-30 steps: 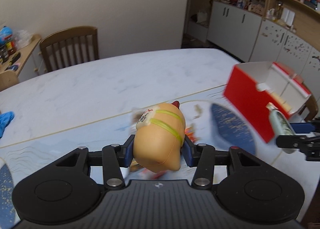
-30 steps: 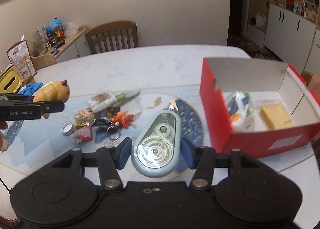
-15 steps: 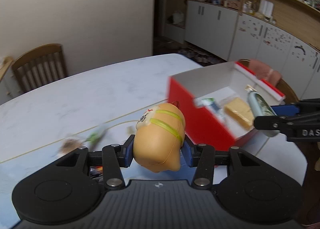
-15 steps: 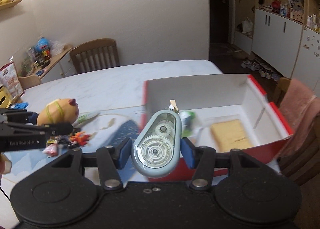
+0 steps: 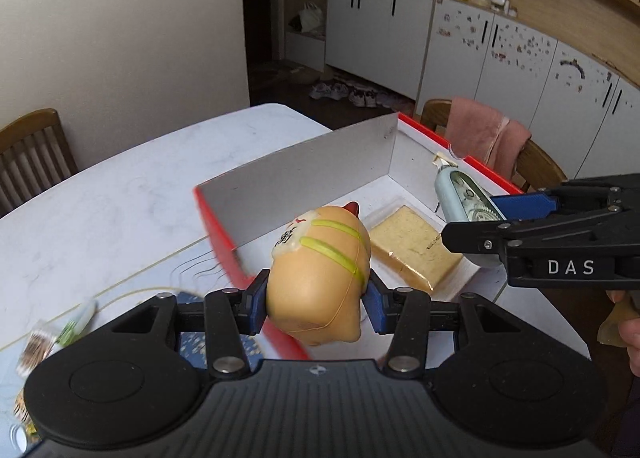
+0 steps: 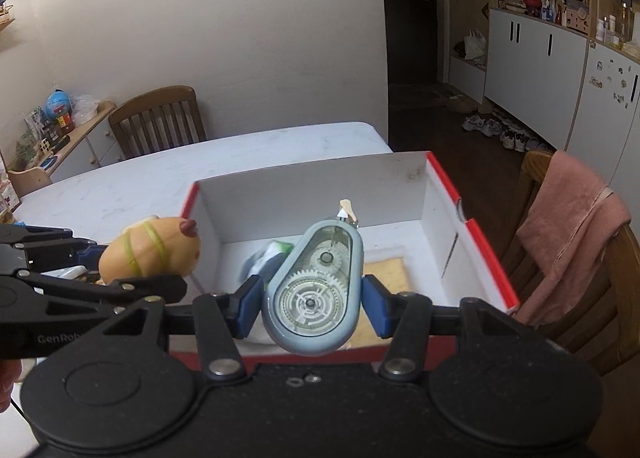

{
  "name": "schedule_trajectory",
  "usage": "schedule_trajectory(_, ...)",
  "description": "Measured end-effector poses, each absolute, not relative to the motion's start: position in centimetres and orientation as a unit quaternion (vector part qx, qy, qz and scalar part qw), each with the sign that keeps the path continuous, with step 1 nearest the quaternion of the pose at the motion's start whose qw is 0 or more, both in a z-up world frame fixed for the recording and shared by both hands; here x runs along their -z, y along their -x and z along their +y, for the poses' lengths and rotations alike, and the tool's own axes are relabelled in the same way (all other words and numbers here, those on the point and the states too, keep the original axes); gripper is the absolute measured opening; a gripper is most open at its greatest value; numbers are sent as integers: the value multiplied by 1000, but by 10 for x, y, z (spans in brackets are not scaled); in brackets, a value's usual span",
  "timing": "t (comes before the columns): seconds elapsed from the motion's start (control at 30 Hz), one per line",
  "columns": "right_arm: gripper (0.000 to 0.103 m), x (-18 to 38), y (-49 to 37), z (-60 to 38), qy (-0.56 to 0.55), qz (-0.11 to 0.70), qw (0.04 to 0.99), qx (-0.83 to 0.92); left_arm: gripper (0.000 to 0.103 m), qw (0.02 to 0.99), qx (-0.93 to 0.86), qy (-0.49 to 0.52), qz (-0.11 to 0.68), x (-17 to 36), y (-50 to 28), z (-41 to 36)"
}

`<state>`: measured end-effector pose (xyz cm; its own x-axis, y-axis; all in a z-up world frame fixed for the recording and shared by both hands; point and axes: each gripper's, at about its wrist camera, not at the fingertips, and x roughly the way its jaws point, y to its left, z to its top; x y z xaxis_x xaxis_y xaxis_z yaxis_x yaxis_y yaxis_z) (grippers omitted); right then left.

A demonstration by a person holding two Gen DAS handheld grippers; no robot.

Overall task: Organize objects
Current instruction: 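Carry the toy and tape dispenser into the red box and open both grippers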

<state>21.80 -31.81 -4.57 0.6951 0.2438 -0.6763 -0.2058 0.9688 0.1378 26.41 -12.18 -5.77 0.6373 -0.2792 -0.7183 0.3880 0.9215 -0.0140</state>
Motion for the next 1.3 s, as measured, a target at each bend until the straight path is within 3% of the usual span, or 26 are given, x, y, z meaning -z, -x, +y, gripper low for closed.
schedule_trajectory(0.73, 53, 110, -295, -332, 63, 463, 871, -154, 46, 853, 167, -75, 488, 108, -363, -181)
schedule_trajectory(1.3, 55, 132, -303, -336, 96, 490, 851, -164, 47, 823, 184, -103, 527, 132, -377, -195)
